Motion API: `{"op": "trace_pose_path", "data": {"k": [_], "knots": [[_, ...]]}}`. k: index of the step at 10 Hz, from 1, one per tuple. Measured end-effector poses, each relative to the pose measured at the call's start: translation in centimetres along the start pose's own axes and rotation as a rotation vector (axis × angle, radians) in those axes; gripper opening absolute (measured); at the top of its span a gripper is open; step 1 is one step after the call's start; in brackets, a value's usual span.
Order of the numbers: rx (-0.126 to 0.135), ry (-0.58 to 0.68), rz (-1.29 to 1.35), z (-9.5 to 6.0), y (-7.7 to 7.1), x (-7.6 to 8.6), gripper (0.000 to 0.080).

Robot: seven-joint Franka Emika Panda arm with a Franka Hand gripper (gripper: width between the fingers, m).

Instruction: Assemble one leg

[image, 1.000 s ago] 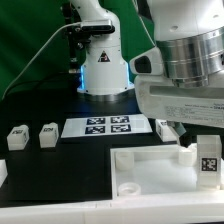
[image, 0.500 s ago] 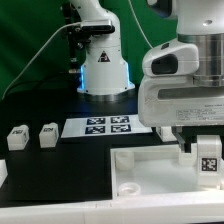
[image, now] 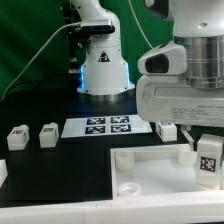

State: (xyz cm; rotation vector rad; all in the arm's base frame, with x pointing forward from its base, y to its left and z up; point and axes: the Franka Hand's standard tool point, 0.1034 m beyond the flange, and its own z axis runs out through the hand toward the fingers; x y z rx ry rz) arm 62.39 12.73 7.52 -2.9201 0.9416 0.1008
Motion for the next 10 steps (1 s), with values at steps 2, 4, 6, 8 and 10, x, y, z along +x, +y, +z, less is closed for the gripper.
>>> {"op": "trace_pose_path", "data": {"k": [2,4,6,8,10], "knots": [[0.009,-0.009,0.195,0.02,-0.16,-0.15,0.0298],[0.038,-0.023,0.414,0.22,-0.32,0.12,0.0298],[0.093,-0.026,0.689,0.33,-0.63,0.16,0.0297],[0.201,-0.02,0.867,0.33,-0.36,-0.02,0.0297],[0.195,-0.018,0.798,0.37,-0.43,-0.16,0.0394]]}}
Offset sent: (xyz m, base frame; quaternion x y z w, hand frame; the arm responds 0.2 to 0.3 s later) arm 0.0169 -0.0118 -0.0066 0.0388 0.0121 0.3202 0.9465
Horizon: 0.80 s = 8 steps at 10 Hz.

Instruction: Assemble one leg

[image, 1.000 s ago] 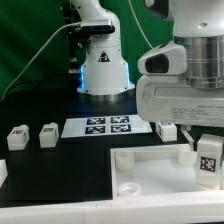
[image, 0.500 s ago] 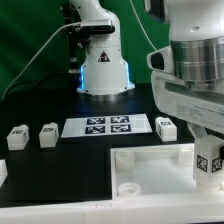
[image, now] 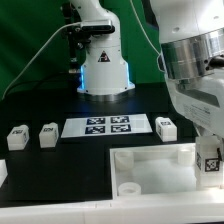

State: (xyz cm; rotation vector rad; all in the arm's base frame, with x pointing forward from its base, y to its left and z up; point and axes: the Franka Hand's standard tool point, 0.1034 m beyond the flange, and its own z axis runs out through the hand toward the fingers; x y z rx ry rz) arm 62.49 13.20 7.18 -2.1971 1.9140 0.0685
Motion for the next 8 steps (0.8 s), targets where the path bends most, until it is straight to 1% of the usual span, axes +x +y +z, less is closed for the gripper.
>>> {"op": "trace_pose_path", "data": {"k": [1,2,3,4,5,6,8], "knots": [[-0.001,0.0,-0.002,0.01,0.02,-0.03,0.0532],[-0.03,-0.01,-0.052,0.11,0.51,-0.15,0.0613],[-0.064,-0.011,-0.24,0.05,0.75,0.18,0.0613],[-0.087,-0.006,-0.41,-0.13,0.58,0.53,0.0643],[-0.119,0.003,-0.526,-0.23,0.37,0.31,0.0643],[-0.116,0.002,-0.636,-0.21,0.19,0.33,0.0648],[-0.118,-0.008,-0.815,-0.2,0.23,0.48,0.0649]]}}
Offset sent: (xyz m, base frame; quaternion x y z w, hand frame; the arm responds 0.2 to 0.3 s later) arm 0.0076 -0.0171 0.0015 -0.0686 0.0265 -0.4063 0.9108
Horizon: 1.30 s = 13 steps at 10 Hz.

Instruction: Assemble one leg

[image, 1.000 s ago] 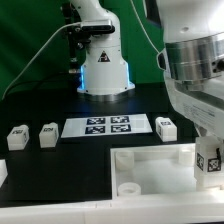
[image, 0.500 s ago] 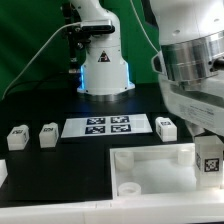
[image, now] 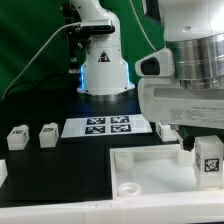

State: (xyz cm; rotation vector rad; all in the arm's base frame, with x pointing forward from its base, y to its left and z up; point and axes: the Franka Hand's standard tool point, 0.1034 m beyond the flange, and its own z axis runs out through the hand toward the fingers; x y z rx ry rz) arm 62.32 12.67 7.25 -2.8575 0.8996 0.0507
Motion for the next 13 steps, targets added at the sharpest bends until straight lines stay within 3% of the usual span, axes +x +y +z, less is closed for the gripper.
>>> {"op": "trace_pose_path", "data": {"k": [1,3,4,6,7,8,11,13], "knots": [[-0.003,0.001,-0.117,0.0,0.1,0.0,0.0649],[-0.062,0.044,-0.456,-0.5,-0.3,0.9,0.0649],[-0.062,0.062,-0.519,-0.5,-0.7,0.9,0.0649],[-0.051,0.058,-0.434,-0.4,-0.7,0.8,0.0399],[-0.05,0.058,-0.414,-0.4,-0.7,0.8,0.0399],[-0.049,0.062,-0.315,-0.4,-0.5,1.0,0.0312],[-0.04,0.067,-0.05,-0.5,-0.3,1.1,0.0311],[0.011,0.059,0.21,-0.3,0.0,1.6,0.0309]]}}
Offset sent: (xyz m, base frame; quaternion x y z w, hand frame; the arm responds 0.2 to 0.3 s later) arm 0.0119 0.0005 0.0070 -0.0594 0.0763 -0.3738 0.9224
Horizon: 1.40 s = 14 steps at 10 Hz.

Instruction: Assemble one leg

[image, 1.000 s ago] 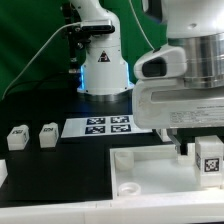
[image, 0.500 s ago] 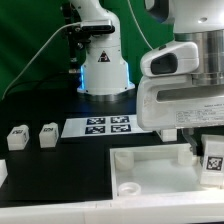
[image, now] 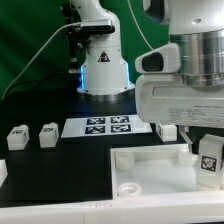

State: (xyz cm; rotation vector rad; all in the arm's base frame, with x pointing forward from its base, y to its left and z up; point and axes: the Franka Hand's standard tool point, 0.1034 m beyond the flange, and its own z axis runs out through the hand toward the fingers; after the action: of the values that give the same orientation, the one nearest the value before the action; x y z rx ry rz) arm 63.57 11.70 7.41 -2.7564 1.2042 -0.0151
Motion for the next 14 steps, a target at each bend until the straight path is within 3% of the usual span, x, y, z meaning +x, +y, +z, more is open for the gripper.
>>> {"op": "trace_pose_path", "data": {"k": [2,5,6,8,9,10,11,13,14], "knots": [[0.037,-0.004,0.259,0.1,0.3,0.2,0.0309],[0.141,-0.024,0.658,0.3,0.7,-0.1,0.031],[0.146,-0.029,0.683,0.3,0.7,-0.2,0.031],[0.146,-0.025,0.633,0.3,0.7,-0.2,0.031],[0.145,-0.025,0.633,0.3,0.7,-0.3,0.0567],[0.143,-0.022,0.605,0.4,0.7,-0.3,0.0567],[0.119,-0.01,0.41,0.7,0.8,-0.6,0.0632],[0.071,0.025,0.03,0.7,0.2,-1.2,0.0647],[0.073,0.032,-0.044,0.7,0.3,-1.0,0.0647]]}}
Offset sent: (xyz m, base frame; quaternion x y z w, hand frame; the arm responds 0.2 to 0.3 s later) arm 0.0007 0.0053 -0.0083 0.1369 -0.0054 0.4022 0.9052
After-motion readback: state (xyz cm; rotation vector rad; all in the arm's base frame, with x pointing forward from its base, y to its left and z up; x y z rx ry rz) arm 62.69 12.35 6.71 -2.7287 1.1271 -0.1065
